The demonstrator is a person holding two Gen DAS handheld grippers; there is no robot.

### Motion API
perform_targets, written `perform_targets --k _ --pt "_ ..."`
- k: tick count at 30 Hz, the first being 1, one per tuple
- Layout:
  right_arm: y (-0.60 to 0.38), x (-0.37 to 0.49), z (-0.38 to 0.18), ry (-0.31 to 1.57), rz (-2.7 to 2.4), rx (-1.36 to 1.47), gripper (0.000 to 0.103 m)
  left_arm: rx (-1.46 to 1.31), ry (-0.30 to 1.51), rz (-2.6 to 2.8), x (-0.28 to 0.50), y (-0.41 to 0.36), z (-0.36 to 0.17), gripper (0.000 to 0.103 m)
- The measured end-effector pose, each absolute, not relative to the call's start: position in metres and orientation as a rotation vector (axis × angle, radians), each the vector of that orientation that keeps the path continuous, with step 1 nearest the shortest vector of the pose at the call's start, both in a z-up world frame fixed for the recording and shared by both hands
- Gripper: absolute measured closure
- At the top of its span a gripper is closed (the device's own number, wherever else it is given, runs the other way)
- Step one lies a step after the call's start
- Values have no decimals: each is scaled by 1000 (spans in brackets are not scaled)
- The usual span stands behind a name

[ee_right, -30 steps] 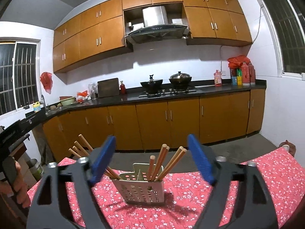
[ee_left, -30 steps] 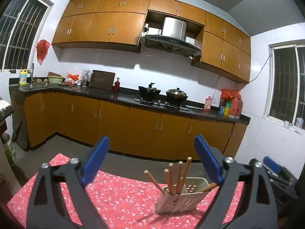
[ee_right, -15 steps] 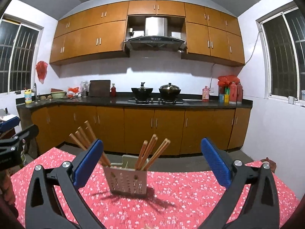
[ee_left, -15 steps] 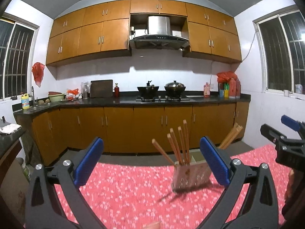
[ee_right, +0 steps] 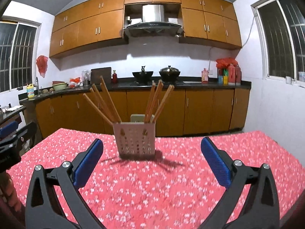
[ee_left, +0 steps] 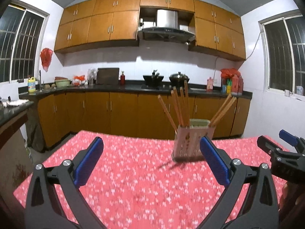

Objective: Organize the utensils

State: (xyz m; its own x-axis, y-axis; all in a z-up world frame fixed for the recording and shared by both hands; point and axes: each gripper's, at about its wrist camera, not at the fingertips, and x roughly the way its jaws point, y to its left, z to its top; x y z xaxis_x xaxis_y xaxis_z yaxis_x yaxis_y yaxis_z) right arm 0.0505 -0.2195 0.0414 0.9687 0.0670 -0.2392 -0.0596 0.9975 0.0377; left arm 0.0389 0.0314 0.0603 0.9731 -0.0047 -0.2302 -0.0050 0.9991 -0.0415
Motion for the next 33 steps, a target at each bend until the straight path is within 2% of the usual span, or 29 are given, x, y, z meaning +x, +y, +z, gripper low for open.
perform_targets --k 11,33 --pt "-221 17 8 296 122 45 2 3 255 19 11 29 32 4" --pt "-222 12 0 336 63 31 2 13 323 4 12 17 16 4"
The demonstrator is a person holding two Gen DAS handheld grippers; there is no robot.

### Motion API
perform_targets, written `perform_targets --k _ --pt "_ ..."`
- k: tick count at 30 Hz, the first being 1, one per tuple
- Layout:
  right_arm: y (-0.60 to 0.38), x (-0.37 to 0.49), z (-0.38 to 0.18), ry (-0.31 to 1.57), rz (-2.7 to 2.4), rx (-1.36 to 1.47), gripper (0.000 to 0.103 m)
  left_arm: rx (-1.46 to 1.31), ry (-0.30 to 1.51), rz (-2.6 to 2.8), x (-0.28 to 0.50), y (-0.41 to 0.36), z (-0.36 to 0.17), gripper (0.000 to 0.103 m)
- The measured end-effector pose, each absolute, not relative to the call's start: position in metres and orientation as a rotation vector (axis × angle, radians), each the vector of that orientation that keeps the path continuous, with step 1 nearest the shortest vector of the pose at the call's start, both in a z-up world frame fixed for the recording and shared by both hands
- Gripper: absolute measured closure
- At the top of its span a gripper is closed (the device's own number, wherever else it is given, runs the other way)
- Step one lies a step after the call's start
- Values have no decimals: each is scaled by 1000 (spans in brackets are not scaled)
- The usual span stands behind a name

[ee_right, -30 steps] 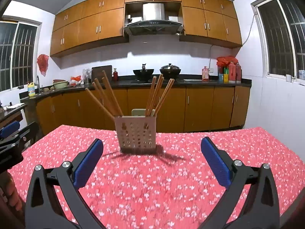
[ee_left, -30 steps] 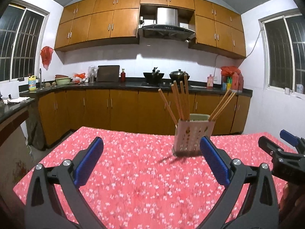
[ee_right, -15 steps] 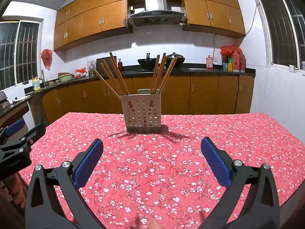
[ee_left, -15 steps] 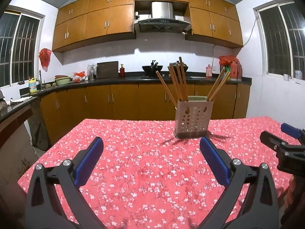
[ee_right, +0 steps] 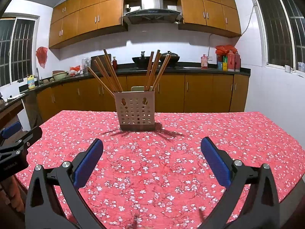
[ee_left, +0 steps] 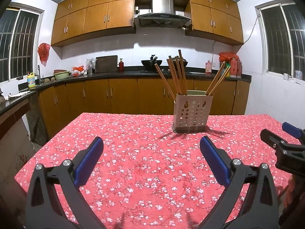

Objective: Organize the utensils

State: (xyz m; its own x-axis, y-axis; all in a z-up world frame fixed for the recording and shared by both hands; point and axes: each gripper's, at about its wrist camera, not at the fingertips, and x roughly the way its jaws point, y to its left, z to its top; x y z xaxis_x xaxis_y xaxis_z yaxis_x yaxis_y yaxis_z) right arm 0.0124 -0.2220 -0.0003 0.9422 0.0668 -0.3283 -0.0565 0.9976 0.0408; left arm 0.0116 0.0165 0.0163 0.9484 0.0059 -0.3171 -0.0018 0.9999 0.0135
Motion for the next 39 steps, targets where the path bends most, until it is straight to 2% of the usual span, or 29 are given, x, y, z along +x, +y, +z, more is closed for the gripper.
perform_targets --k 39 --pt "-222 16 -7 368 60 36 2 9 352 8 17 14 8 4"
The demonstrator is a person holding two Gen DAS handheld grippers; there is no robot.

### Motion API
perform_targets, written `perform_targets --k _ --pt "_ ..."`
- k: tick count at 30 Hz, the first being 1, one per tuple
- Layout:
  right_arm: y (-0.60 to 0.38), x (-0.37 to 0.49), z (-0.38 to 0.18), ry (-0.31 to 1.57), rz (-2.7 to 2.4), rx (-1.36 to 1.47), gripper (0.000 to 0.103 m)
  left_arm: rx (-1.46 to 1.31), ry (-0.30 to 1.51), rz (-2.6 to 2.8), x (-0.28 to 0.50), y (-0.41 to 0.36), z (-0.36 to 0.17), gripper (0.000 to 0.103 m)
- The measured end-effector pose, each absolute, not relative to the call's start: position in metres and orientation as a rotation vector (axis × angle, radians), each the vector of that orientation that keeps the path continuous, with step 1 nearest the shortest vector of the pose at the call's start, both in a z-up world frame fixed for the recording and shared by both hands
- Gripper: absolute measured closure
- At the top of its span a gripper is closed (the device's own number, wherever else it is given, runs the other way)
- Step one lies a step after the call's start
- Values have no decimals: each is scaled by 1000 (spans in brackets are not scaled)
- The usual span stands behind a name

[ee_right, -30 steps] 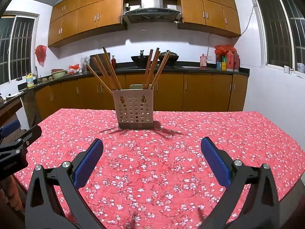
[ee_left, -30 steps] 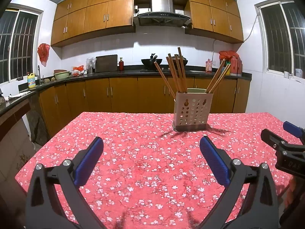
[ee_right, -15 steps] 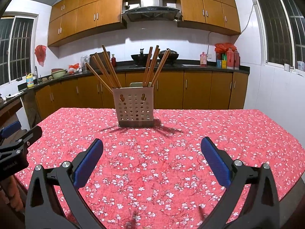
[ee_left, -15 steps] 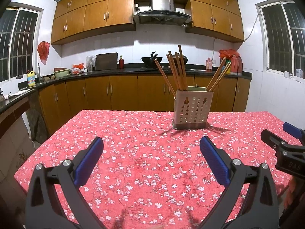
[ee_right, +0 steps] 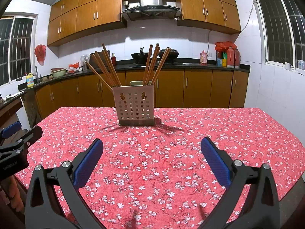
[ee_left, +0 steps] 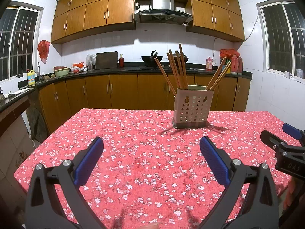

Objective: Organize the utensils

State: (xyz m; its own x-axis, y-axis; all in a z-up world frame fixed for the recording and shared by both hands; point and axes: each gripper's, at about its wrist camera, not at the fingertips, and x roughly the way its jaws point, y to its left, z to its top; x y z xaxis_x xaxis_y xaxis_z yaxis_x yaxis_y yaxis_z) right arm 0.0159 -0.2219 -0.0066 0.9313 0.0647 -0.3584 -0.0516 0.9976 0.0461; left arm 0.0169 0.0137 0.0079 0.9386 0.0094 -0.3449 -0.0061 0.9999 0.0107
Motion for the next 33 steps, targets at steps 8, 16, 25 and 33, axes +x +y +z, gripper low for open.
perform_targets --k 8,16,25,33 --pt "-222 16 -7 368 59 36 2 9 353 8 17 14 8 4" --pt "-222 16 -7 368 59 35 2 2 360 13 19 11 7 4" --pt "-222 16 -7 368 59 37 2 1 361 12 18 11 7 4" --pt "-222 17 -7 369 58 38 2 -1 363 13 18 11 6 4"
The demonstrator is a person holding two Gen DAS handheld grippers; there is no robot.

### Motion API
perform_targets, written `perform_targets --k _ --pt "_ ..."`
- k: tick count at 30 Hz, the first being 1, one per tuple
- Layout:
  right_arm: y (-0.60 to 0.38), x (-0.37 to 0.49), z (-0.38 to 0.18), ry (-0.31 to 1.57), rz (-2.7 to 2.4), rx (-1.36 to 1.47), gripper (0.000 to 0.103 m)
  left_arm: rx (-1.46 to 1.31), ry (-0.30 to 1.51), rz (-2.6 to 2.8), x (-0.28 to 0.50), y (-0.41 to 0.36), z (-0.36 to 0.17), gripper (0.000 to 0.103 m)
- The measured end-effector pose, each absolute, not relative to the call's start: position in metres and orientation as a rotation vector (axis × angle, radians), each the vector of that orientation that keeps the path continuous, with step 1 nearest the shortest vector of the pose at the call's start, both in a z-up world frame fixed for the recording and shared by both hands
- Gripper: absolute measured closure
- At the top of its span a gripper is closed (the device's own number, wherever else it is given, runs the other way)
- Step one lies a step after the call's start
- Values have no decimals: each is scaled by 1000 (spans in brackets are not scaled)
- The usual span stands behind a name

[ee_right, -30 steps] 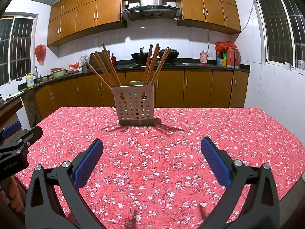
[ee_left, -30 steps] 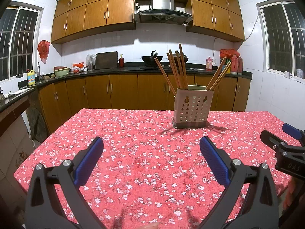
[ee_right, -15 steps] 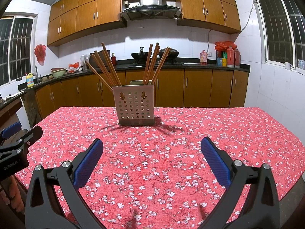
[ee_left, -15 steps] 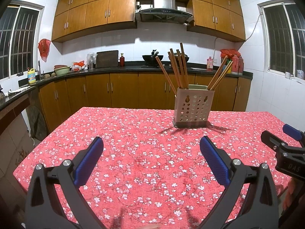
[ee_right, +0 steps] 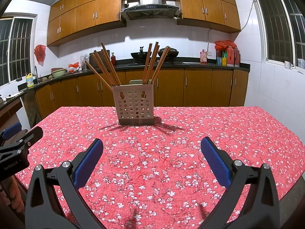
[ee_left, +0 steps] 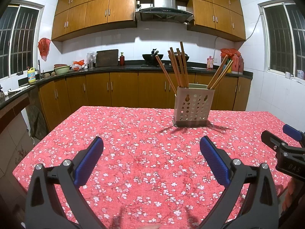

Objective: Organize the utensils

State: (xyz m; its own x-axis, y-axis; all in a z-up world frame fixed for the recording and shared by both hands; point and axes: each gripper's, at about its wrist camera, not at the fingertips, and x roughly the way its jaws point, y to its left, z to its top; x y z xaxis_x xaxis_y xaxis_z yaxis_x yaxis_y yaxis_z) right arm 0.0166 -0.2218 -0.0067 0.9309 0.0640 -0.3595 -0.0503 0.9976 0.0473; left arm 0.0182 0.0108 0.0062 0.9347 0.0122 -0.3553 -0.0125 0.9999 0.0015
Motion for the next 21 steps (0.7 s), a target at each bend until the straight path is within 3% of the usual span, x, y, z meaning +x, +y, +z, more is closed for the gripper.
perform_targets --k 21 --pt "-221 17 -8 372 58 40 2 -2 370 12 20 10 3 4"
